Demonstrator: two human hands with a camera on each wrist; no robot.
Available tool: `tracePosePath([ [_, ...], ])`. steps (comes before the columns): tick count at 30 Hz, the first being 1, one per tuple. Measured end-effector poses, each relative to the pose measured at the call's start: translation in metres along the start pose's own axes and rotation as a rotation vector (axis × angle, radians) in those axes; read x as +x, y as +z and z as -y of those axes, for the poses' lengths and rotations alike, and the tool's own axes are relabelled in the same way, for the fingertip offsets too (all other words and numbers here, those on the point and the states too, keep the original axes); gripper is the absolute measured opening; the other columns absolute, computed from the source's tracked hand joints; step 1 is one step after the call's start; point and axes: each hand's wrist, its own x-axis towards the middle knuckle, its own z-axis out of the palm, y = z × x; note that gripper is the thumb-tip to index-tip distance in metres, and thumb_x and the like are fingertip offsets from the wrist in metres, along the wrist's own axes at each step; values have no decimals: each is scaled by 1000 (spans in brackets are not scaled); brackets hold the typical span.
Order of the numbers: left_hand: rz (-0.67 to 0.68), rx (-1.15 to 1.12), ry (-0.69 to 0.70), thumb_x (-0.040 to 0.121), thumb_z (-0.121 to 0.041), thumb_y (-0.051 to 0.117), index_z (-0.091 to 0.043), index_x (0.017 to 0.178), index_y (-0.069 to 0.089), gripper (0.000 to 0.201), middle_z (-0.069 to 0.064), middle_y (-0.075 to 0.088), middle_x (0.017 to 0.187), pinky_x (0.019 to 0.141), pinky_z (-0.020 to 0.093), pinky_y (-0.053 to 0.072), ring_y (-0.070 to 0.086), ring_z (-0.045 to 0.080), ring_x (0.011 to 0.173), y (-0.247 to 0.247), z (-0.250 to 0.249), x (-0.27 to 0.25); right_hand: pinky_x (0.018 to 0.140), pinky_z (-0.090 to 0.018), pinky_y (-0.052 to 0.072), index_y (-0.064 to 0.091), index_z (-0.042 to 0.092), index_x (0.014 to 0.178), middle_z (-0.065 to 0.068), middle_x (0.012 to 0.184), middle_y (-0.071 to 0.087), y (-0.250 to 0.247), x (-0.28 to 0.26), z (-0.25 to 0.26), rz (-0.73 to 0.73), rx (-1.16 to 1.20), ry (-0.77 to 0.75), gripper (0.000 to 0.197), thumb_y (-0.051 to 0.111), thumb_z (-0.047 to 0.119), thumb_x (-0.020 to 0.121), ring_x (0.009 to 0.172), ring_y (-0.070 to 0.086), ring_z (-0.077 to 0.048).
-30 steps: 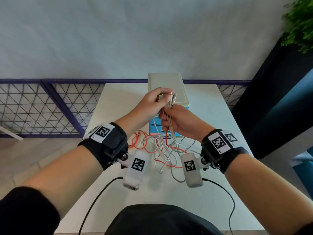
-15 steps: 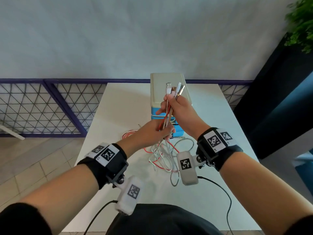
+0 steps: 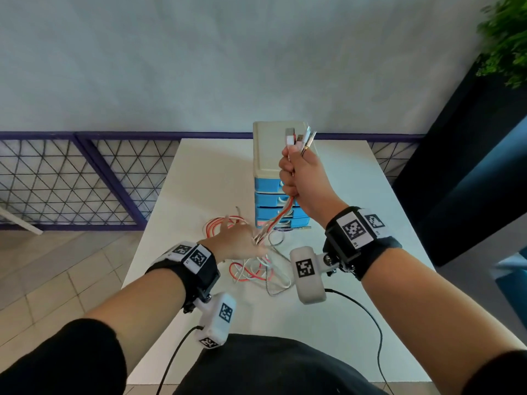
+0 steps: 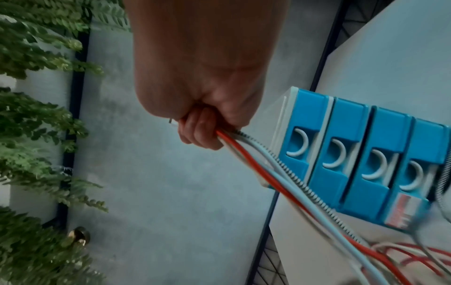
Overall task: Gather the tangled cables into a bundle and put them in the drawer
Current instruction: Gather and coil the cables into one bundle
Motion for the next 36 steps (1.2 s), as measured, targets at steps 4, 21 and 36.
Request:
tracePosePath([
  [4, 23, 31, -66, 81, -40, 51, -18, 95, 59, 27, 1, 63, 98, 112, 47, 21, 53, 20, 105, 8, 13, -7, 35, -17, 22, 44, 16, 84, 7, 59, 36, -12, 2, 13, -42, 17, -46, 25, 32, 25, 104, 38, 25, -3],
  [21, -146, -454, 339, 96, -47, 41, -26, 127, 49, 38, -18, 54, 120, 85, 17, 39, 51, 1, 106, -44, -61, -39, 37, -18, 27, 45, 13, 88, 7, 56, 35, -16, -3, -10, 55, 56, 26, 24, 34, 26, 105, 39, 30, -6],
  [36, 58, -564, 454, 100, -42, 29, -1, 78, 55, 54, 2, 56, 61, 65, 19, 43, 50, 13, 58, -50, -65, -30, 32, -16, 21, 45, 17, 82, 8, 52, 29, -26, 0, -2, 39, 329, -3, 27, 35, 29, 104, 39, 22, -4],
])
